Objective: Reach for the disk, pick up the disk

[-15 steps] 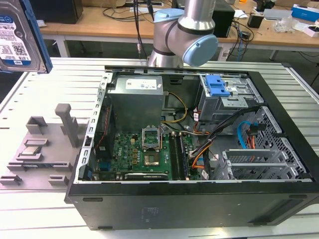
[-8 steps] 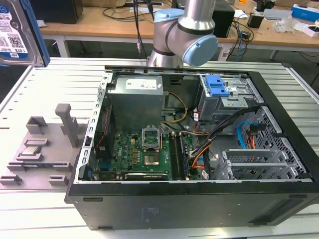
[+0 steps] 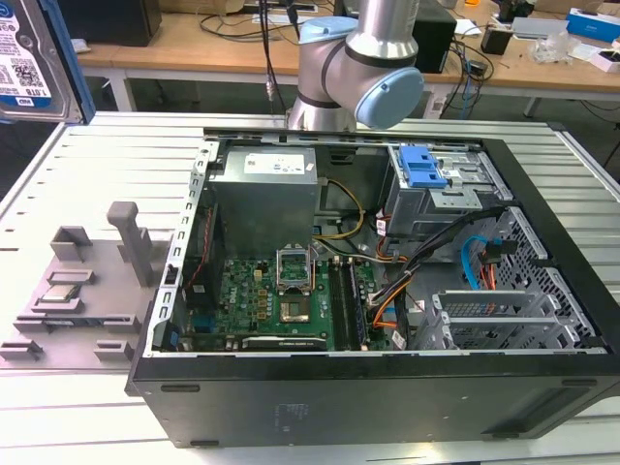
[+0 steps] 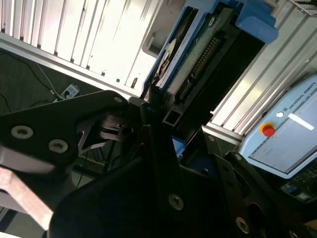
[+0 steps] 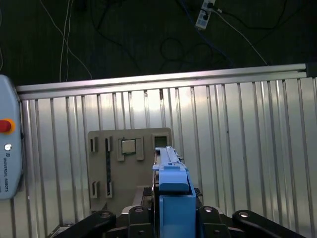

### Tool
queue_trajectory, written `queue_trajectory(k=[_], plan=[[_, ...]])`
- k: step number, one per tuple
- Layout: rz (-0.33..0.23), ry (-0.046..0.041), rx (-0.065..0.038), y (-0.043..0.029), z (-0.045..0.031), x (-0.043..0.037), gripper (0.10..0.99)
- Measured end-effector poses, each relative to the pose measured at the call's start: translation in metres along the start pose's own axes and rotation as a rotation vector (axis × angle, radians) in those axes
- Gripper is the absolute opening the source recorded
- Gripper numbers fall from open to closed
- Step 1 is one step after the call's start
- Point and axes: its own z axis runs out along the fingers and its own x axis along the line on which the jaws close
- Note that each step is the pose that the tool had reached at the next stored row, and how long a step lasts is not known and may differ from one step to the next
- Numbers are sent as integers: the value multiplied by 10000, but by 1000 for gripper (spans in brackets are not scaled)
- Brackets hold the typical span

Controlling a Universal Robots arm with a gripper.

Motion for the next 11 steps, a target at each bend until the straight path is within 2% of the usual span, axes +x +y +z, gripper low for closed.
queue_trajectory(k=[4,8,11], plan=[[0,0,0,-98,-4,-8,369],[-1,0,1,-335,-12,-26,369],[-2,1,-1,-460,-18,-36,369]])
